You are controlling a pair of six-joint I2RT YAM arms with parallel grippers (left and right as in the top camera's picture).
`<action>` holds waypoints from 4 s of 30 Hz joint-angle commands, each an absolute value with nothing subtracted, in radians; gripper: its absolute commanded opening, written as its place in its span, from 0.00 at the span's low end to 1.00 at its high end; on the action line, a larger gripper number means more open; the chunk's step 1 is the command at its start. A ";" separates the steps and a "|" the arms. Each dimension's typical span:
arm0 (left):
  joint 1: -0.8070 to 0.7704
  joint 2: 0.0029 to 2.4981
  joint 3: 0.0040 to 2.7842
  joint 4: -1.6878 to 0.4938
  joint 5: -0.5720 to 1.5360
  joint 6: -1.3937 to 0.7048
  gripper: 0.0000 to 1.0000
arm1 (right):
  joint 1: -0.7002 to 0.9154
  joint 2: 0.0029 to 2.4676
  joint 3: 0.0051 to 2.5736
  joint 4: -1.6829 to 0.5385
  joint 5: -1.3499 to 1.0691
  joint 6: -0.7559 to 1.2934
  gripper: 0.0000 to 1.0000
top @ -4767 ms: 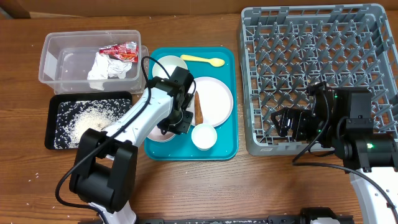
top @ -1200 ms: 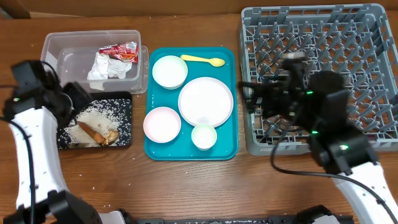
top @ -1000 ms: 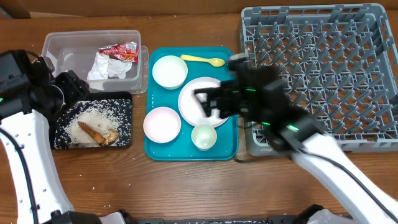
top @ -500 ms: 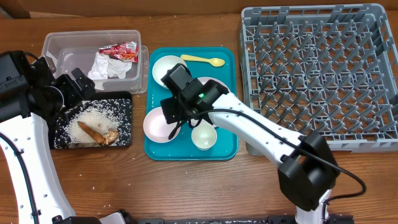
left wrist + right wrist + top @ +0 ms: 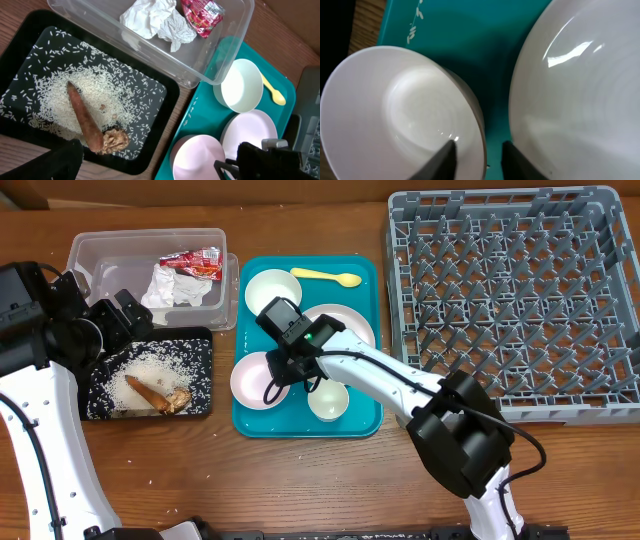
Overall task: Sort waste into correct bins and load items into the dishwasher
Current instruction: 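Reach the right gripper to the pink bowl and grasp its rim, then carry the pink bowl right and set it in the grey dish rack, then move the right gripper to the white bowl on the teal tray and grasp it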
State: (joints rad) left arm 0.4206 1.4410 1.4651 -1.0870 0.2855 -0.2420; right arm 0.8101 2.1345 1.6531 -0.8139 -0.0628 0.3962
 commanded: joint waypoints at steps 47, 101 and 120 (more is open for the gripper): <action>0.418 1.433 1.476 -1.089 0.300 -0.224 1.00 | 0.322 2.371 2.159 -0.558 1.319 0.022 0.04; 0.418 1.433 1.477 -1.089 0.300 -0.224 1.00 | 0.549 2.258 2.059 -0.823 -0.237 0.202 0.58; 0.418 1.433 1.477 -1.089 0.300 -0.224 1.00 | 0.551 2.310 1.855 -0.557 -0.143 0.471 0.32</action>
State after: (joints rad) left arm 0.4206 1.4410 1.4651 -1.0885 0.2890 -0.2356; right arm 0.5541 2.2948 1.8606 -0.5789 -0.1509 0.4603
